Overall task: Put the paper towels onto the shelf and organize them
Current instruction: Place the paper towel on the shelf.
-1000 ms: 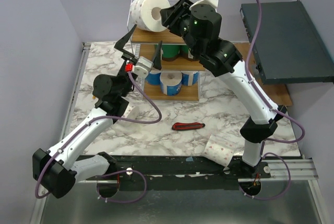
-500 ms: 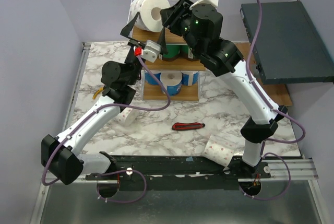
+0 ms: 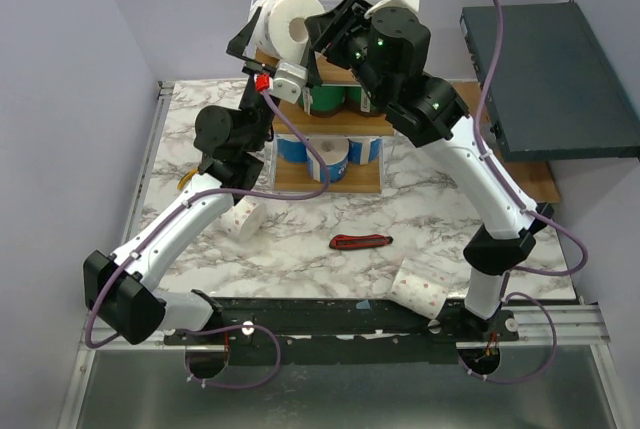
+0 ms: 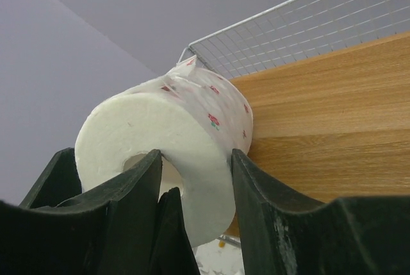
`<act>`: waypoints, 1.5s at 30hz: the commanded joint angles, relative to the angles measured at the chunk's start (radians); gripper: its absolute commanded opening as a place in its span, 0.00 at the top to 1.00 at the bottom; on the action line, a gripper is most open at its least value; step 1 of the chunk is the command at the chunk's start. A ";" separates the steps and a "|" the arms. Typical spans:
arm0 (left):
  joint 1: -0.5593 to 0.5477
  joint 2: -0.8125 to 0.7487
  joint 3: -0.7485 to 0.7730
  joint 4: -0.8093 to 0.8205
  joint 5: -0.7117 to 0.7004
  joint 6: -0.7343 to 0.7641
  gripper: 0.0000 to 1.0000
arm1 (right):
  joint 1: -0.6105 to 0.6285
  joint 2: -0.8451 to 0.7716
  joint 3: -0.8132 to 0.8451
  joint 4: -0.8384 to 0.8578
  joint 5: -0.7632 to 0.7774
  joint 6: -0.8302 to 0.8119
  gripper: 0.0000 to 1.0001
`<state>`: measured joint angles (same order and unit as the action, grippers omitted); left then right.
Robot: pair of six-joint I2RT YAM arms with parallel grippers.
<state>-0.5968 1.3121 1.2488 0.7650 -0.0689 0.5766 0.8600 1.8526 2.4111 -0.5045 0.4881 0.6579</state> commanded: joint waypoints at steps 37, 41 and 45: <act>0.106 0.132 0.364 -0.298 -0.003 -0.262 0.18 | -0.004 -0.311 -0.448 0.187 0.074 -0.008 0.48; 0.107 0.153 0.404 -0.328 0.007 -0.270 0.19 | -0.004 -0.328 -0.489 0.206 0.082 -0.020 0.48; 0.110 0.175 0.453 -0.378 0.014 -0.289 0.21 | -0.003 -0.331 -0.510 0.215 0.078 -0.031 0.48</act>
<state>-0.4965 1.4616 1.6444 0.4541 -0.0525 0.3233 0.8562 1.5410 1.9255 -0.3279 0.5388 0.6510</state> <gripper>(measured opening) 0.801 0.518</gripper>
